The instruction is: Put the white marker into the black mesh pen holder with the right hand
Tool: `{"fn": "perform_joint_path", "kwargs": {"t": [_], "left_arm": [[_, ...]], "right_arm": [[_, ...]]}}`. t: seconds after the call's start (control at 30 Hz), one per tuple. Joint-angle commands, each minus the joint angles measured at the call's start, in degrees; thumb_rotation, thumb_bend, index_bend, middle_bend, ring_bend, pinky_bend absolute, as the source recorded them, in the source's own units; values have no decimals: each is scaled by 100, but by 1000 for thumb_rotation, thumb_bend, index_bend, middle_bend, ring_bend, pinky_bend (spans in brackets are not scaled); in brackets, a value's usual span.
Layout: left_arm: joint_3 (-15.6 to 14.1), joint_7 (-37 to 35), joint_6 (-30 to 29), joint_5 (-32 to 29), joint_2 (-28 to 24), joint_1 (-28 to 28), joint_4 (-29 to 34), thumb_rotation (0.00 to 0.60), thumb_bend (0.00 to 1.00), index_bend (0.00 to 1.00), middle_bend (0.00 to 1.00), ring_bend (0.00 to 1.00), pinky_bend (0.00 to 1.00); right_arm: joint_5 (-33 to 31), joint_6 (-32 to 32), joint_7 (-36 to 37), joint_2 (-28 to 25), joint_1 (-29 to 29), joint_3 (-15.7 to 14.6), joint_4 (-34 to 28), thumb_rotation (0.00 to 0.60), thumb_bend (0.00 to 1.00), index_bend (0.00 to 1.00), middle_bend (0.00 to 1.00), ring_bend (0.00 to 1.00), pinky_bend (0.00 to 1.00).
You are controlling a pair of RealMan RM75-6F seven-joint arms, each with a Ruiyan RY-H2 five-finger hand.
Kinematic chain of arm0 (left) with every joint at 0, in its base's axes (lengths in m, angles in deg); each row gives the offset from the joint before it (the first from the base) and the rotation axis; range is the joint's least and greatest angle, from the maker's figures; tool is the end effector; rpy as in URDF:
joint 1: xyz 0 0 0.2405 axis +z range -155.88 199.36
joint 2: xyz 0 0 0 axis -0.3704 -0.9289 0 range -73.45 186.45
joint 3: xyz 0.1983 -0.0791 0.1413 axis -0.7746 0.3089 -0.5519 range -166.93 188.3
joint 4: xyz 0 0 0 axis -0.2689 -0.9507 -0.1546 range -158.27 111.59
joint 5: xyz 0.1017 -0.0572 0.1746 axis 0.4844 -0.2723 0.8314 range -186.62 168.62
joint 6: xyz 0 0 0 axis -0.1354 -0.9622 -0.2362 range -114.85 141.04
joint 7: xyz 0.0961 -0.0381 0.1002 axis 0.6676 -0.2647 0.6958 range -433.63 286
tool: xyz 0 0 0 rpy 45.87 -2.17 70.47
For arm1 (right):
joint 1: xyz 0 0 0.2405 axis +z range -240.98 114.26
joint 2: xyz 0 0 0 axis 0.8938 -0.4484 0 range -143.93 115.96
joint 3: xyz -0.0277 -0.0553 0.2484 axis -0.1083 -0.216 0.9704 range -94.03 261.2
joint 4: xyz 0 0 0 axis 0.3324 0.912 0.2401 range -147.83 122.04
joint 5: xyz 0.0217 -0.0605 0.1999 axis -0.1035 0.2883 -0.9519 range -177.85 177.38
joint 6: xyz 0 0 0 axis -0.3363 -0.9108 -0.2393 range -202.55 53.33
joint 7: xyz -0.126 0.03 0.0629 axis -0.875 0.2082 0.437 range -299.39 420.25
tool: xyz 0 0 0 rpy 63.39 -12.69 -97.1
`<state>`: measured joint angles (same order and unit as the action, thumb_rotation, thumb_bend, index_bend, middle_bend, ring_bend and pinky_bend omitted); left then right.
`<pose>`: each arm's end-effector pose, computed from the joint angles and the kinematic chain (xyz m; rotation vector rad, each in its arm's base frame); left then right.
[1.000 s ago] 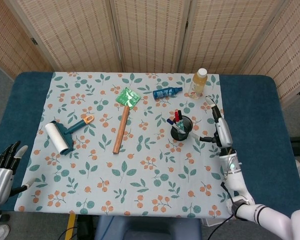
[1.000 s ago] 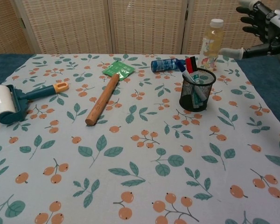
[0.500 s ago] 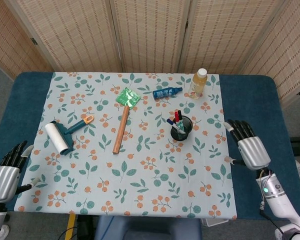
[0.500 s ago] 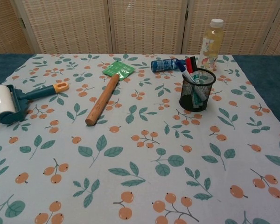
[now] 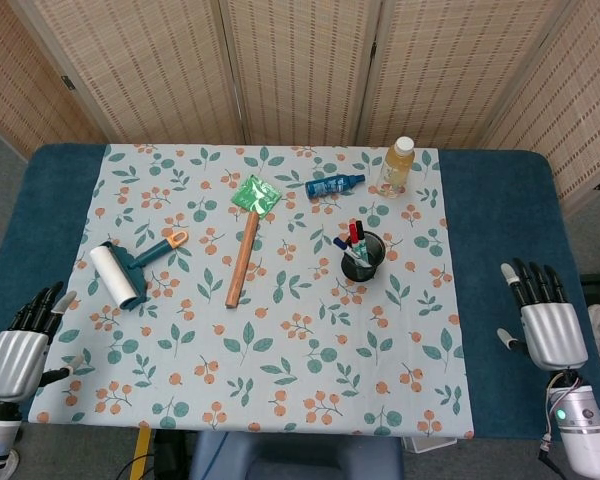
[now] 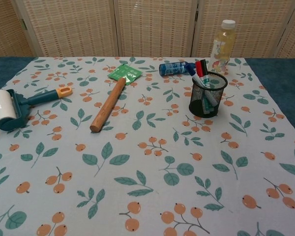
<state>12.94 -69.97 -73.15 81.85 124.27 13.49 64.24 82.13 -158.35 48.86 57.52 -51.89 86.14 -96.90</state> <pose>-0.2992 0.1971 0.1424 -1.5051 -0.7530 -0.9345 -0.3143 -0.2185 0.1304 1.4650 -0.7107 0.7786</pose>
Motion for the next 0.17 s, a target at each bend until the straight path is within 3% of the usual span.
{"fn": "perform_joint_path", "kwargs": {"t": [0.03, 0.17], "left_arm": [[8, -11, 2, -32, -1, 3, -31, 600, 205, 0, 0, 0, 205], [-11, -9, 0, -13, -1, 3, -22, 600, 206, 0, 0, 0, 205]], "right_arm": [[6, 56, -61, 3, -2, 14, -25, 600, 146, 3, 0, 0, 0], [54, 138, -73, 40, 17, 6, -14, 600, 146, 2, 0, 0, 0]]}}
